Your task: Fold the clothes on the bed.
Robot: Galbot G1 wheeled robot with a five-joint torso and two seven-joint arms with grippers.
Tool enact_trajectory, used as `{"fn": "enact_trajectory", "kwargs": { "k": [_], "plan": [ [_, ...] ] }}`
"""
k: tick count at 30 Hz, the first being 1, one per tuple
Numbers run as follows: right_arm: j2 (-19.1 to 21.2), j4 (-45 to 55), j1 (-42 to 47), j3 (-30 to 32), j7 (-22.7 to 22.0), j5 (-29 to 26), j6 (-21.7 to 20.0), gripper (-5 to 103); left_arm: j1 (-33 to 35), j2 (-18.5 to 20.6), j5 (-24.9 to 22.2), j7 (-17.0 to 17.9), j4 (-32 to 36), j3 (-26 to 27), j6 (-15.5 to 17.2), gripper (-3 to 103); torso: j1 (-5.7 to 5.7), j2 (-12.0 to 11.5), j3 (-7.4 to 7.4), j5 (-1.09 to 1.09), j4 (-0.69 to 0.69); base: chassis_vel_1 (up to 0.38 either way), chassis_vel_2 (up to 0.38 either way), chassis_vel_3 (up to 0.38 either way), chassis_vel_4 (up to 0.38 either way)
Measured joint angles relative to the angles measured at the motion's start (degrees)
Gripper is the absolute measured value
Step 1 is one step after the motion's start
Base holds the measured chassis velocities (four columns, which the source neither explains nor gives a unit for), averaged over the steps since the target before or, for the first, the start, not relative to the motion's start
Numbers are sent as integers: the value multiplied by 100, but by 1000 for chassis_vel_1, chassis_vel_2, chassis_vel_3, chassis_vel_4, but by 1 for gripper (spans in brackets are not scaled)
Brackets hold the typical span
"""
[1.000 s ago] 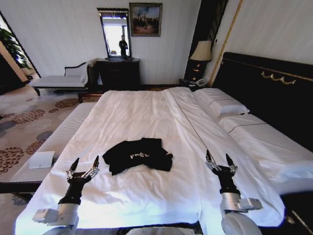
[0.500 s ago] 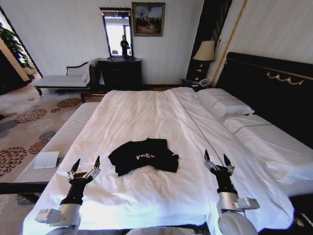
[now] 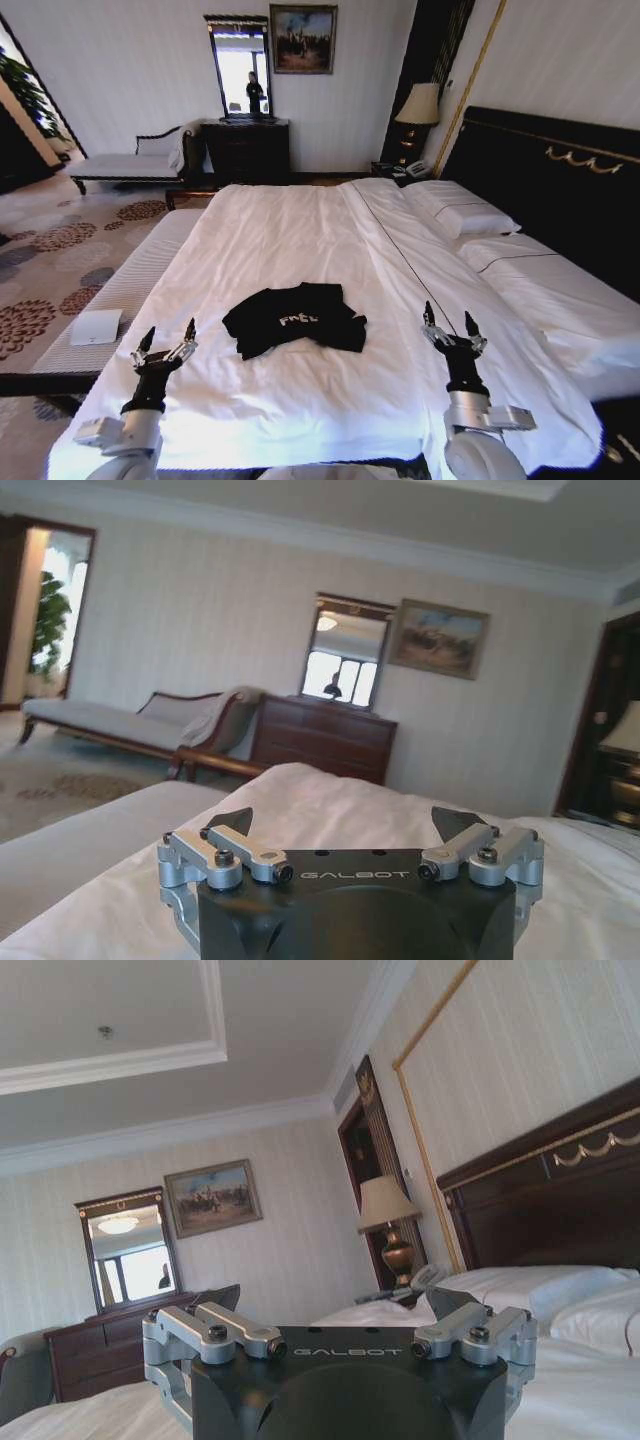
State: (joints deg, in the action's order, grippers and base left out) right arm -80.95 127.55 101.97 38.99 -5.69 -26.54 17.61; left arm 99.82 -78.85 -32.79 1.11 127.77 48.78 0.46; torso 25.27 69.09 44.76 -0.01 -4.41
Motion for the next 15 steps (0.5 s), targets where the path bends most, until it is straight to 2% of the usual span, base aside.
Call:
{"fn": "enact_trajectory", "kwargs": {
  "k": [1, 5, 6, 8, 10, 11, 15],
  "plan": [
    [0, 0, 0, 0, 0, 0, 0, 100, 0, 0, 0, 0, 0, 0, 0, 100, 0, 0, 0, 0, 0, 0, 0, 0, 0],
    [80, -142, -245, -26, -220, -51, -32, 100, -899, 299, -620, 602, -885, -172, 678, 100, 1, 0, 1, -2, -3, 0, 0, 0, 0],
    [80, -142, -245, -26, -220, -51, -32, 100, -899, 299, -620, 602, -885, -172, 678, 100, 1, 0, 1, -2, -3, 0, 0, 0, 0],
    [146, -179, -391, -19, -346, -125, -96, 100, -1156, 366, -1033, 703, -1176, -230, 892, 100, 2, -1, 1, -1, 1, 0, 0, 0, 0],
    [229, -236, -476, -17, -424, -205, -135, 100, -1495, 418, -1494, 831, -1496, -284, 1092, 100, 1, -1, 1, 1, -1, 0, 0, 0, 0],
    [229, -236, -476, -17, -424, -205, -135, 100, -1495, 418, -1494, 831, -1496, -284, 1092, 100, 1, -1, 1, 1, -1, 0, 0, 0, 0],
    [360, -472, -823, -140, -452, -253, -160, 100, -2038, 600, -1959, 895, -2177, -365, 1357, 100, 1, -1, 1, -1, -2, 0, 0, 0, 0]
  ]
}}
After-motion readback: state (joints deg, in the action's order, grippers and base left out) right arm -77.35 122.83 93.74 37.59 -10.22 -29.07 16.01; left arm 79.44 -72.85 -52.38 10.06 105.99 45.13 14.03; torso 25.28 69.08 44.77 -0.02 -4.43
